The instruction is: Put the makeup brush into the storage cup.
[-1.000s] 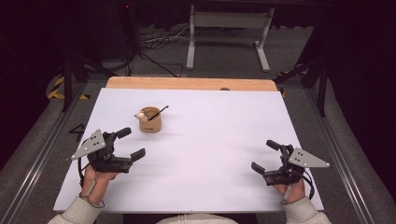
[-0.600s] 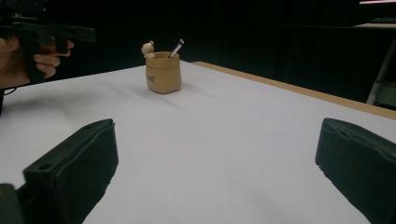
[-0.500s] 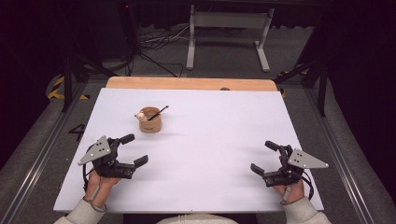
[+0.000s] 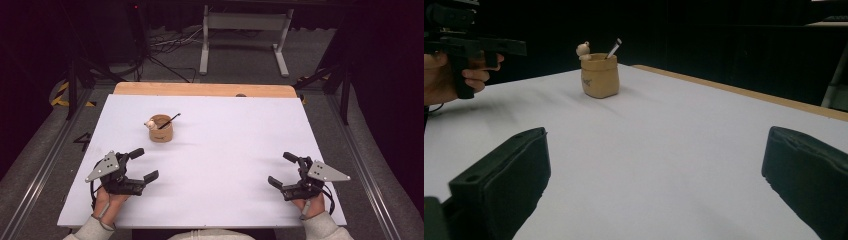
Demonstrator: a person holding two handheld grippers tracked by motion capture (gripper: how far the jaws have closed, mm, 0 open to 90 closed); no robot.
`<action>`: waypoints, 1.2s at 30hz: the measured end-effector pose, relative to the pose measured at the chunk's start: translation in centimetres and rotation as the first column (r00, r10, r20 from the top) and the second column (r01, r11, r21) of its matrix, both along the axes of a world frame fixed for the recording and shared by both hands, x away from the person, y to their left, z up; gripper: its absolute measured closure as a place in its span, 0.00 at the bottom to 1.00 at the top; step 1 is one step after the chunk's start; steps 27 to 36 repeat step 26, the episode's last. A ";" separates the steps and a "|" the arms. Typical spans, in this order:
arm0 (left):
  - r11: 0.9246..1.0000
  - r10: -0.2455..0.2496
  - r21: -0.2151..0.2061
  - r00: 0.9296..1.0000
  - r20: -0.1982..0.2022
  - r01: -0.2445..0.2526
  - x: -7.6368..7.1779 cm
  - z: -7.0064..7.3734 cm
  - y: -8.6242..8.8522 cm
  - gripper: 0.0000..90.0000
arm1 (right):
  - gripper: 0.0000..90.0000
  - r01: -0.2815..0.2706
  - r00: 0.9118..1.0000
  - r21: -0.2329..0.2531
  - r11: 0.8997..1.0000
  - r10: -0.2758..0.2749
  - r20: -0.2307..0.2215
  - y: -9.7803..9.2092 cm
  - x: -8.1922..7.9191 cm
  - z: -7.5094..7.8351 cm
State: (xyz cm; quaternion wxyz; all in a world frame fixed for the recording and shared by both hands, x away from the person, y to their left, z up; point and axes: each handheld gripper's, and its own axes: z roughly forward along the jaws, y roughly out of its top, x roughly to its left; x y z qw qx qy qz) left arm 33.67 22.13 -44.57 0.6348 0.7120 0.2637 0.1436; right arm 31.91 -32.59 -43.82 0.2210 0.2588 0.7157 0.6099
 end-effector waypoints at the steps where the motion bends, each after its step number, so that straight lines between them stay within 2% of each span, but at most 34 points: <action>1: 1.000 0.002 -0.005 1.000 -0.004 -0.002 0.1 -0.2 0.0 0.06 | 0.00 0.003 1.000 0.003 1.000 -0.003 -0.001 0.0 0.0 -0.1; 5: 1.000 0.011 0.010 1.000 -0.022 -0.011 0.4 -0.8 0.0 0.06 | 0.00 0.002 1.000 0.013 1.000 -0.002 -0.012 -0.1 0.0 -0.2; 17: 0.999 0.048 0.006 0.999 -0.019 -0.048 0.6 -1.4 0.0 0.05 | 0.00 0.020 0.999 0.028 0.999 -0.019 -0.028 -0.2 0.1 -0.5; 36: 0.999 0.043 -0.005 0.999 -0.015 -0.043 0.6 -1.3 -0.1 0.05 | 0.00 0.020 0.999 0.027 0.999 -0.019 -0.028 -0.1 0.1 -0.5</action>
